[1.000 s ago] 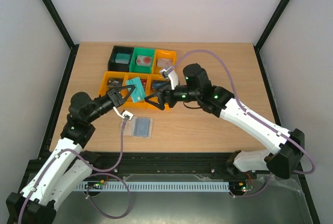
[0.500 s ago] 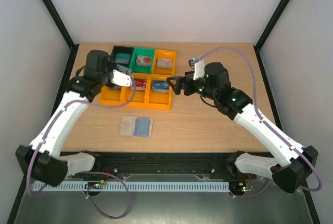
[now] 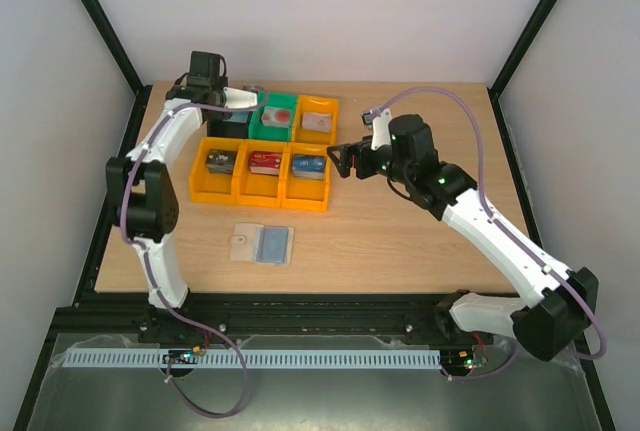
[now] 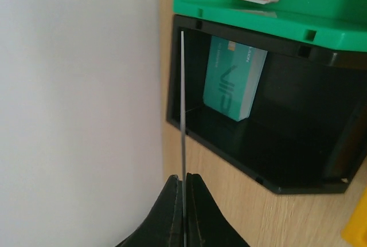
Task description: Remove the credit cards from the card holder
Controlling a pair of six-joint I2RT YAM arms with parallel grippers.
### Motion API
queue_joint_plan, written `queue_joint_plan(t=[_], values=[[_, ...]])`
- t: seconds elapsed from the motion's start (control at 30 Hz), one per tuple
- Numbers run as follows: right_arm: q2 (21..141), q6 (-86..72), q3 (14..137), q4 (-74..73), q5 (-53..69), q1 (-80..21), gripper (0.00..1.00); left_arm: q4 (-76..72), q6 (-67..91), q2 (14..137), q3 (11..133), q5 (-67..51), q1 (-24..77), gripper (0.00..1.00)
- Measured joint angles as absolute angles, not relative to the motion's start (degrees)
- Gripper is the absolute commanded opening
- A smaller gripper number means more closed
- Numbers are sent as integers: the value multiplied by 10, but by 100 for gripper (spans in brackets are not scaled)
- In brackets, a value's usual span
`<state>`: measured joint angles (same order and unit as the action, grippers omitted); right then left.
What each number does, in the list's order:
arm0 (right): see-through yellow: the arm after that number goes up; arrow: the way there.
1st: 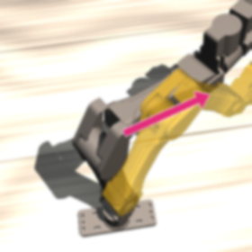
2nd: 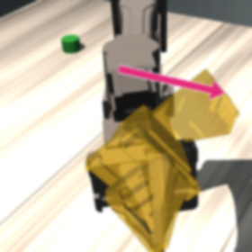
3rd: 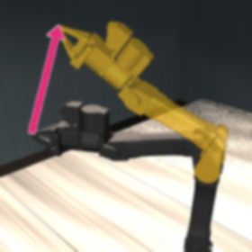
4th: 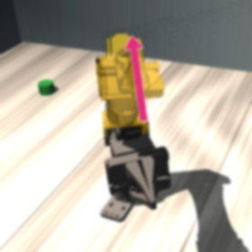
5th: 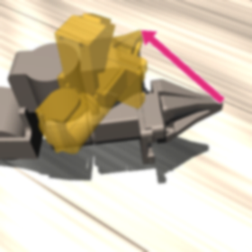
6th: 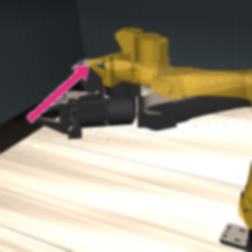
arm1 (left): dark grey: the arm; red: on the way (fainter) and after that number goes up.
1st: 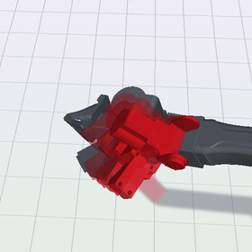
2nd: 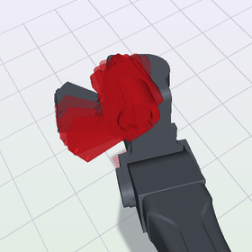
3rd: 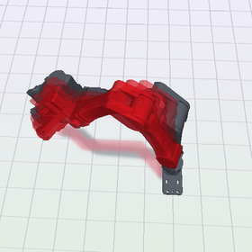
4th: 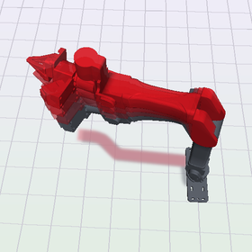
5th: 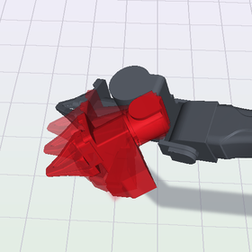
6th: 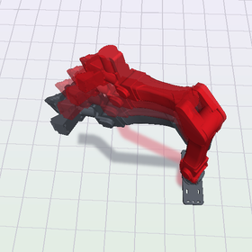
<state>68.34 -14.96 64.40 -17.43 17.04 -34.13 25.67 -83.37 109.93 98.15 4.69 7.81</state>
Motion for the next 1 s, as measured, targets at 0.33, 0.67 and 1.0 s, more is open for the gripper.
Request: queue_joint_plan(t=[0.33, 0.67, 1.0], values=[[762, -146, 662, -188, 170, -314, 99, 215, -829, 1290, 1122, 25, 50, 2], [789, -148, 690, -190, 176, -306, 98, 206, -835, 1317, 1124, 25, 48, 2], [793, -150, 690, -190, 187, -304, 99, 188, -833, 1328, 1121, 70, 52, 2]])
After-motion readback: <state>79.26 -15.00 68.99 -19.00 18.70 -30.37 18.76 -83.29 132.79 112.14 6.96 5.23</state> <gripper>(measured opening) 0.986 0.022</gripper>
